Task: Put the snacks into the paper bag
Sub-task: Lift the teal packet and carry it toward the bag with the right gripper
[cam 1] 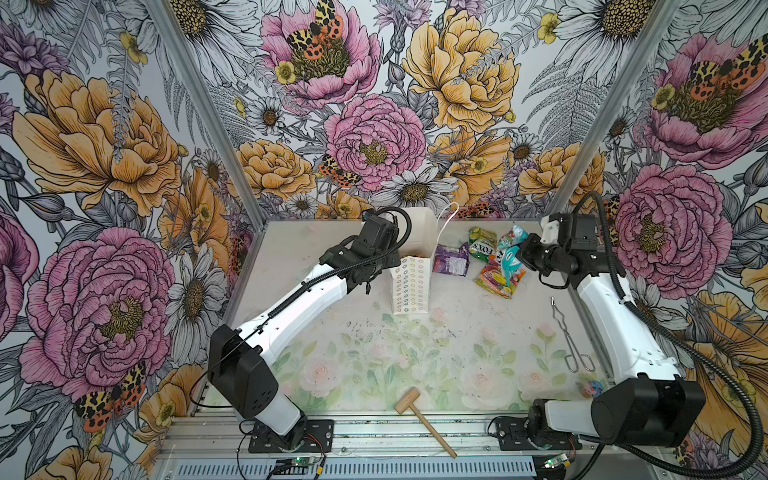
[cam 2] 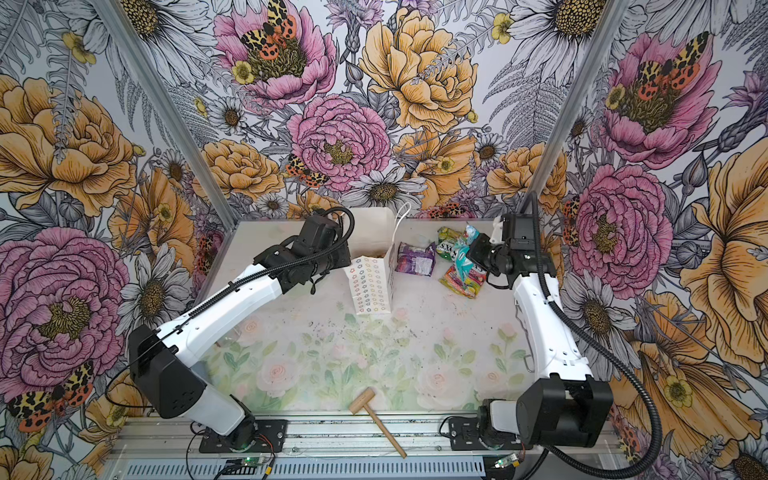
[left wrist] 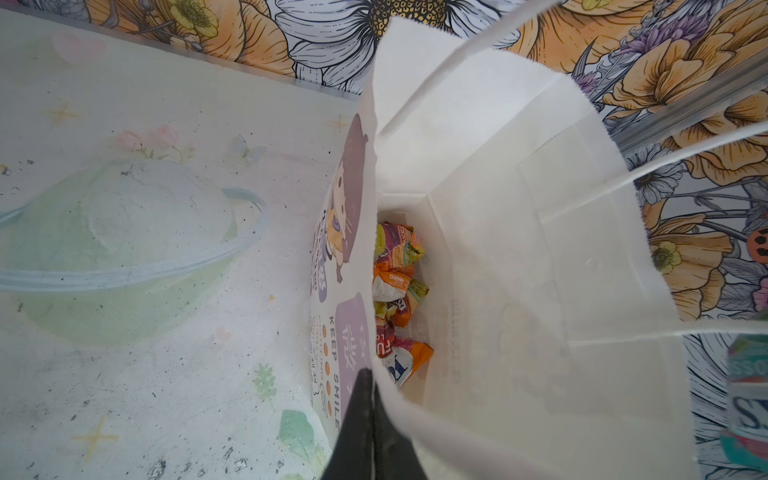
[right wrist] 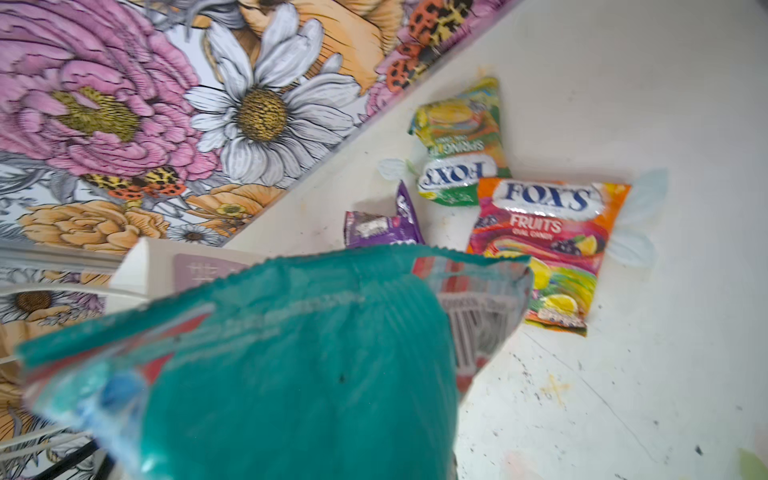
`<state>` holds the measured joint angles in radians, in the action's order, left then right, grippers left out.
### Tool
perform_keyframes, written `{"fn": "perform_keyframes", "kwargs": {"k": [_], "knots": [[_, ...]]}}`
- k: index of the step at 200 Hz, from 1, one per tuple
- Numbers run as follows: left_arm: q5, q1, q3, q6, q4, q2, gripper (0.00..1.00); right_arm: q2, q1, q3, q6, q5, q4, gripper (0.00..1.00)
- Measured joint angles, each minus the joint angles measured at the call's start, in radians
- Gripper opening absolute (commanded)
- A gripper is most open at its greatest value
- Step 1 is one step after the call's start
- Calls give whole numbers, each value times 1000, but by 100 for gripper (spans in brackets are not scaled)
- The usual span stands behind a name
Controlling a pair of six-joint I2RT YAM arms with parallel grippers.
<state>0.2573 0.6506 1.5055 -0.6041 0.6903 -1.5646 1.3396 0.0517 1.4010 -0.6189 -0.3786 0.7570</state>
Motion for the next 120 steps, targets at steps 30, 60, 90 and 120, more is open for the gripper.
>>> {"fn": "perform_keyframes", "kwargs": {"k": [30,60,90,120], "knots": [[0,0,0,0,0,0,0,74,-79,240,27,-15,-8,0],[0,0,0,0,0,0,0,182,-163,481,50,-24,-26,0],[0,0,0,0,0,0,0,316,-237,711,61,-39,-37,0],[0,0,0,0,0,0,0,436,-300,896,63,-38,-36,0]]}}
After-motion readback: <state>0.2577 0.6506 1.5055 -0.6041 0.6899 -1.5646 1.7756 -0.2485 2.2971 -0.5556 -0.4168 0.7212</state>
